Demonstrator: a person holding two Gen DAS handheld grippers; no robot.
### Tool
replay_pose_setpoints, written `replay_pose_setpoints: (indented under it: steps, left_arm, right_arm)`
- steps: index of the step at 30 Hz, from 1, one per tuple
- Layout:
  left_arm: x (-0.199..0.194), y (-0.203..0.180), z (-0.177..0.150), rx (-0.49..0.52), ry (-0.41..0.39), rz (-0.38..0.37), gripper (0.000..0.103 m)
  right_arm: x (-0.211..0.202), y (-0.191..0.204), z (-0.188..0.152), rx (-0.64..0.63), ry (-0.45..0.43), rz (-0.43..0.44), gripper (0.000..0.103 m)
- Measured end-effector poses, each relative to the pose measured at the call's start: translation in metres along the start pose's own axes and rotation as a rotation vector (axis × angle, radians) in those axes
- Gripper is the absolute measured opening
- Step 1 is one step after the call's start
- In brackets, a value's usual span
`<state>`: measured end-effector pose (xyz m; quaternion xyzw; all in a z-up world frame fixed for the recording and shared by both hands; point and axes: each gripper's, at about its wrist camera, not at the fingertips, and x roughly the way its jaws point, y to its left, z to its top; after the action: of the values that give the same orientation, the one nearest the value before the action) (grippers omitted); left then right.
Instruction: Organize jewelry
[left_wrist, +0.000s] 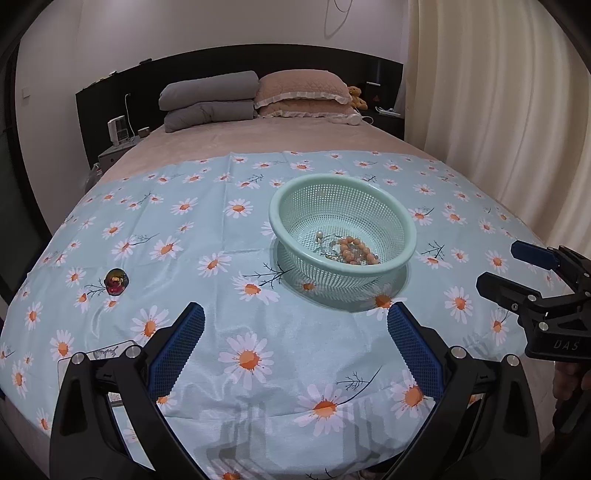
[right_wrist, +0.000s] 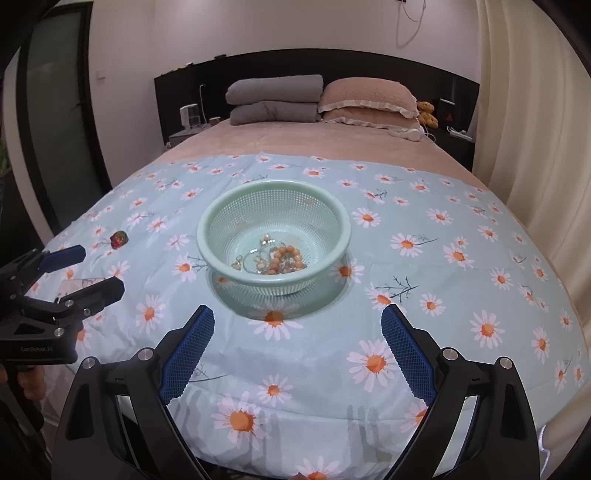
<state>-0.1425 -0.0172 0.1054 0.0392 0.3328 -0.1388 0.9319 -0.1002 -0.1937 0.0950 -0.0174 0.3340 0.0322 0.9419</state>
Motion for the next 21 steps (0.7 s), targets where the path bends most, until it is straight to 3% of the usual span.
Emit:
replay_pose_setpoints:
  steps: [7, 21]
  left_arm:
    - [-0.0005, -0.0007, -0.0003, -0.007, -0.004, -0.022, 0.097]
    - [0.0072, 0.0034, 0.0007, -0.009, 0.035, 0.062, 0.097]
  right_arm:
    - [0.0008, -0.0003, -0.0009, 0.002, 0.004, -0.007, 0.088]
    - [0.0000, 0.0003, -0.0010, -0.002, 0.004, -0.008, 0.088]
